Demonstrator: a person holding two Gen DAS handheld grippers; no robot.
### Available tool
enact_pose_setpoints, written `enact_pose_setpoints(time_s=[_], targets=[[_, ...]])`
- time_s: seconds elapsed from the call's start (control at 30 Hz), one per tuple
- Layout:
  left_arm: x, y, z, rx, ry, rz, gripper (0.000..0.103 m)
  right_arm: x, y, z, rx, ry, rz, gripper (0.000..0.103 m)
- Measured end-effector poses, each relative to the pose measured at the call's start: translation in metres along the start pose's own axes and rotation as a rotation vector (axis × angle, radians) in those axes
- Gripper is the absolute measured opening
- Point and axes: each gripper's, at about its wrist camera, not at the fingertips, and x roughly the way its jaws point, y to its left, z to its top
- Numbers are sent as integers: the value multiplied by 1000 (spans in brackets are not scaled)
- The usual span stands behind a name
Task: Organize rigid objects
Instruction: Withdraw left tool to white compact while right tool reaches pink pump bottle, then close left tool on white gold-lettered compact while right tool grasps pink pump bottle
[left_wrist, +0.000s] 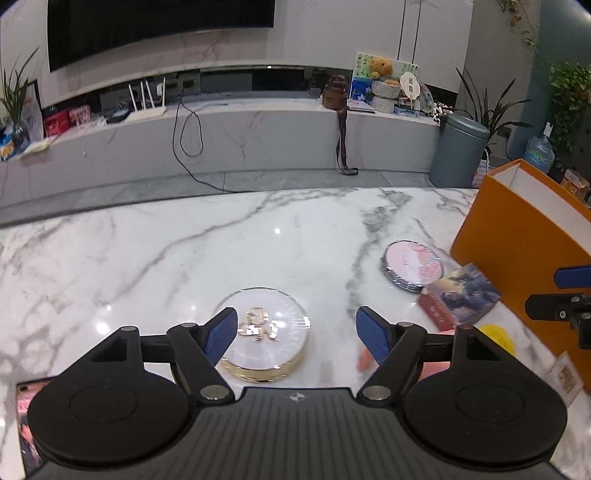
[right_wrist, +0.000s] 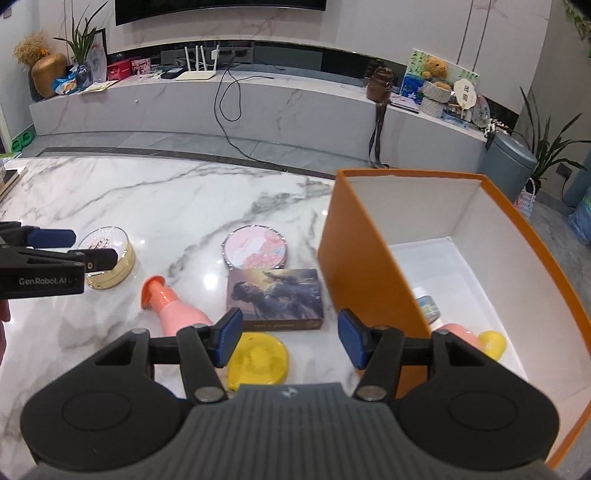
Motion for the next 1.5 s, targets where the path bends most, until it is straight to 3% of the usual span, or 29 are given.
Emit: enact_pose_setpoints(time_s=[0.33,0.73,1.0,1.3,1.5], targets=[[16,8,-13,-7,22,3,86,13,34,-5,-134,8,131,64],[32,15,-10,11,-1,31,86,49,77,-20,-381,34,154,66],[38,25,-13,-18,-11,21,94,61,83,-17,-439,71,141,67],[55,19,-13,33,32,38,94,67,83,-13,-426,98,156,67],[57,22,-11,13,48,20,89,66,80,-8,-399,167,168,66]])
